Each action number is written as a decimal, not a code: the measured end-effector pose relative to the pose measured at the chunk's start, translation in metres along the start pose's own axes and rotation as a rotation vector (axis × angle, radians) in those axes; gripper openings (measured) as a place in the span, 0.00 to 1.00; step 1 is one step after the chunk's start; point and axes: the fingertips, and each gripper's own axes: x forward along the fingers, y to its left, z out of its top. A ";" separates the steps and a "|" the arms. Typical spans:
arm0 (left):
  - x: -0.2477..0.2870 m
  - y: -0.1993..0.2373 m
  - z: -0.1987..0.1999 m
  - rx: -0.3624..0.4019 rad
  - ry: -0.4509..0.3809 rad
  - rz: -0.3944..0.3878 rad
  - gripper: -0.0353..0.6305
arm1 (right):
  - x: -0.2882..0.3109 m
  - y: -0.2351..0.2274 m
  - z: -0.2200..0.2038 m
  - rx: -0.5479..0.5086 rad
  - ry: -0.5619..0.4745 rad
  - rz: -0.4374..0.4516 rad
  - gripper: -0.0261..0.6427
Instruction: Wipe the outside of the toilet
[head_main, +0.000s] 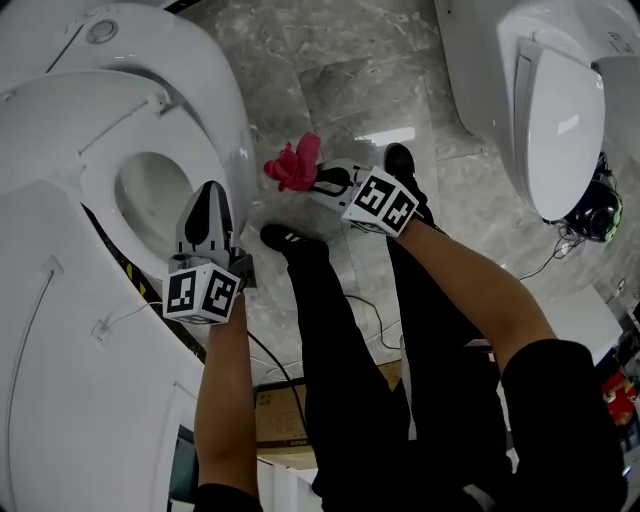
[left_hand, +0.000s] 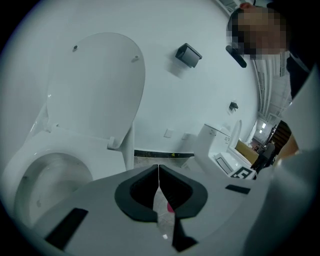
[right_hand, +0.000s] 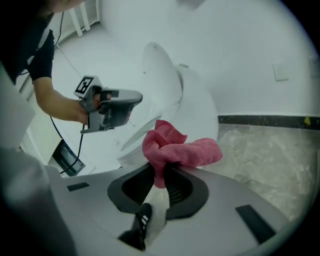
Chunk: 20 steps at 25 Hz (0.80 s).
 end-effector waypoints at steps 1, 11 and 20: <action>0.005 -0.002 0.004 -0.006 -0.003 0.003 0.08 | -0.006 -0.019 0.015 -0.015 -0.019 -0.028 0.16; 0.037 -0.003 0.025 -0.035 -0.035 0.047 0.08 | 0.037 -0.154 0.179 -0.101 -0.189 -0.190 0.16; 0.033 0.010 0.023 -0.092 -0.098 0.125 0.08 | 0.115 -0.178 0.250 -0.360 -0.071 -0.217 0.17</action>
